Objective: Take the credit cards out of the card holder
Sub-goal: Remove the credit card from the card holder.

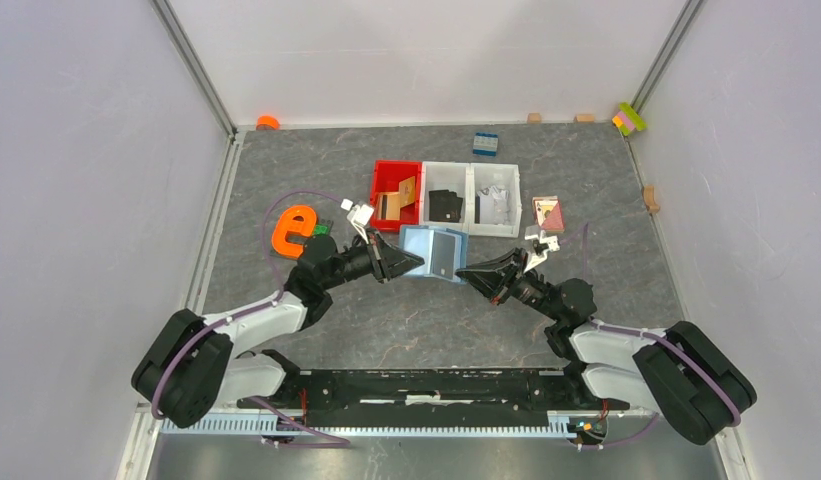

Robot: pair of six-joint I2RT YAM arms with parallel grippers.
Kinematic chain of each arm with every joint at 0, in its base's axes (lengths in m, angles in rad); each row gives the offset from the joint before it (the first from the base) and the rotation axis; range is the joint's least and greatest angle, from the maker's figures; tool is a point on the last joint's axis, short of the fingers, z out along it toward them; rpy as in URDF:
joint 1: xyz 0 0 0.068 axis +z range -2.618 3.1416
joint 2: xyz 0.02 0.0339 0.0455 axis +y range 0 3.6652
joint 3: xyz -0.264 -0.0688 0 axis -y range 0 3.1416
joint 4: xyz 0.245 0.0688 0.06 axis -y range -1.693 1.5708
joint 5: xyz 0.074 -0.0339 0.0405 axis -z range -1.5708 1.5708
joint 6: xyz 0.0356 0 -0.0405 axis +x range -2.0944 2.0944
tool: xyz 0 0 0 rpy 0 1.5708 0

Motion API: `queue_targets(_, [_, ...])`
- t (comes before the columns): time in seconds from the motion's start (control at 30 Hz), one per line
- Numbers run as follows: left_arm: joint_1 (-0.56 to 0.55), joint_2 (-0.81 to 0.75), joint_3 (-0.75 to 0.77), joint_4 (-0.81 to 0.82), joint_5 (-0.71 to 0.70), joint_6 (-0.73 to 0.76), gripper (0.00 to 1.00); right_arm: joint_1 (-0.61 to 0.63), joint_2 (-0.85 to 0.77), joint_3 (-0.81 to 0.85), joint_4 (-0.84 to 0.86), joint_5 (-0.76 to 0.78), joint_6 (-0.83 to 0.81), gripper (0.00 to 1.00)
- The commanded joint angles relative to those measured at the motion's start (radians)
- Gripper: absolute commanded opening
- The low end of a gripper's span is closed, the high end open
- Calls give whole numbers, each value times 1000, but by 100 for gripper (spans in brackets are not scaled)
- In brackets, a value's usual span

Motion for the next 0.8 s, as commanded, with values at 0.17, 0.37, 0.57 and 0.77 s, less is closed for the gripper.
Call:
queue_targets(0.17, [-28,25,54,66,55,-23,2,1,2,77,-171,48,-73,7])
queue_targets(0.37, [-43,30,68,43,55,-3,2,1,25,105,-250,63,-94,15])
queue_targets(0.57, [-60,34,96,-52,24,52,2,0,31,132,-347,90,-128,40])
queue_targets(0.77, [-66,78,128,-120,-3,77,2,1,24,122,-331,86,-124,62])
